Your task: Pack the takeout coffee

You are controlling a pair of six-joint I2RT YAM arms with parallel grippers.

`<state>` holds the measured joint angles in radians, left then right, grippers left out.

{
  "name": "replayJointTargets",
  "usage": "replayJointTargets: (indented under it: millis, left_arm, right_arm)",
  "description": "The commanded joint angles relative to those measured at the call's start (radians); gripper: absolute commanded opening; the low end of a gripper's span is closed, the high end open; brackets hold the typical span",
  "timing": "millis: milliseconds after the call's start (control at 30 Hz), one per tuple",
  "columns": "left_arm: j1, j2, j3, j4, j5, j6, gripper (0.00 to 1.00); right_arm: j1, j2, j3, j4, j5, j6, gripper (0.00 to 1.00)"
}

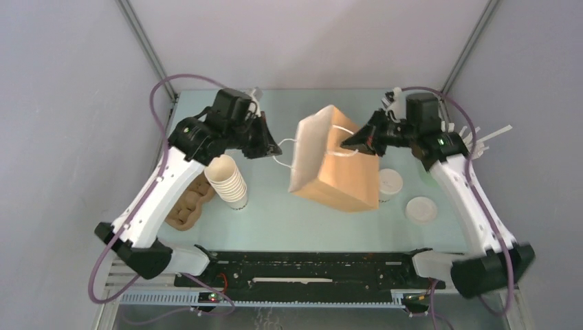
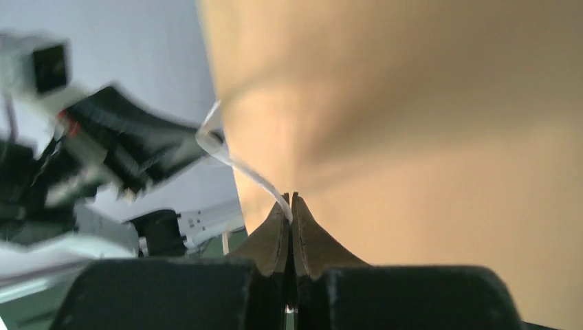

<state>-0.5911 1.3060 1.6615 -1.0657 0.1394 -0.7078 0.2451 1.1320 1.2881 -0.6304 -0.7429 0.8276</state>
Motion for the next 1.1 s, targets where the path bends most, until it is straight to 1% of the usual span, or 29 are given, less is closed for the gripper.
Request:
replayJointTargets:
  millis: [0, 33, 67, 100, 133, 200, 233, 300, 367, 467, 533, 633, 767, 833, 900, 967, 1067]
  left_arm:
    - [-0.103, -0.012, 0.328, 0.053, -0.020, 0.056, 0.00]
    - [-0.098, -0.021, 0.338, 0.062, -0.024, 0.045, 0.00]
    - [-0.096, -0.034, 0.308, 0.072, -0.049, 0.037, 0.00]
    - [-0.086, -0.045, 0.225, 0.073, -0.067, 0.024, 0.00]
    - [-0.066, -0.048, 0.171, 0.077, -0.044, 0.012, 0.00]
    - [-0.055, -0.053, 0.121, 0.128, 0.014, 0.007, 0.00]
    - [-0.055, -0.059, 0.112, 0.160, 0.038, 0.000, 0.00]
    - [-0.056, -0.063, 0.110, 0.204, 0.085, -0.003, 0.00]
    - [-0.056, -0.072, 0.074, 0.223, 0.112, 0.006, 0.00]
    - [-0.060, -0.118, -0.079, 0.234, 0.092, 0.030, 0.00]
    - [-0.069, -0.165, -0.185, 0.234, 0.091, 0.042, 0.00]
    - [-0.105, -0.249, -0.296, 0.240, 0.067, 0.064, 0.00]
    - [-0.161, -0.336, -0.380, 0.292, 0.069, 0.078, 0.00]
    - [-0.179, -0.356, -0.391, 0.293, 0.045, 0.088, 0.00]
    - [-0.178, -0.356, -0.364, 0.293, 0.019, 0.080, 0.00]
    - [-0.177, -0.324, -0.255, 0.296, 0.007, 0.097, 0.00]
    - [-0.177, -0.265, -0.118, 0.289, 0.010, 0.124, 0.00]
  right_arm:
    - [0.042, 0.110, 0.389, -0.139, 0.019, -0.069, 0.04]
    - [0.054, 0.133, 0.499, -0.174, 0.024, -0.082, 0.05]
    - [0.063, 0.148, 0.552, -0.180, 0.022, -0.086, 0.06]
    - [0.071, 0.145, 0.546, -0.144, 0.016, -0.084, 0.07]
    - [0.073, 0.131, 0.450, -0.083, 0.005, -0.076, 0.07]
    - [0.048, 0.122, 0.320, -0.020, -0.041, -0.016, 0.05]
    - [0.042, 0.115, 0.273, 0.031, -0.070, 0.013, 0.05]
    - [0.059, 0.093, 0.236, 0.079, -0.049, 0.016, 0.05]
    - [0.068, 0.090, 0.220, 0.077, -0.035, -0.011, 0.06]
    - [0.077, 0.095, 0.119, 0.053, -0.037, -0.072, 0.05]
    - [0.136, 0.083, 0.049, 0.049, -0.032, -0.117, 0.05]
    - [0.269, 0.042, 0.032, 0.004, 0.011, -0.236, 0.05]
    - [0.290, -0.040, -0.050, 0.045, -0.003, -0.312, 0.05]
    - [0.290, -0.059, -0.062, 0.079, -0.012, -0.320, 0.05]
    - [0.249, -0.046, -0.037, 0.119, -0.039, -0.262, 0.05]
    - [0.205, -0.008, 0.048, 0.117, -0.056, -0.201, 0.04]
    - [0.216, 0.030, 0.214, 0.044, -0.016, -0.208, 0.04]
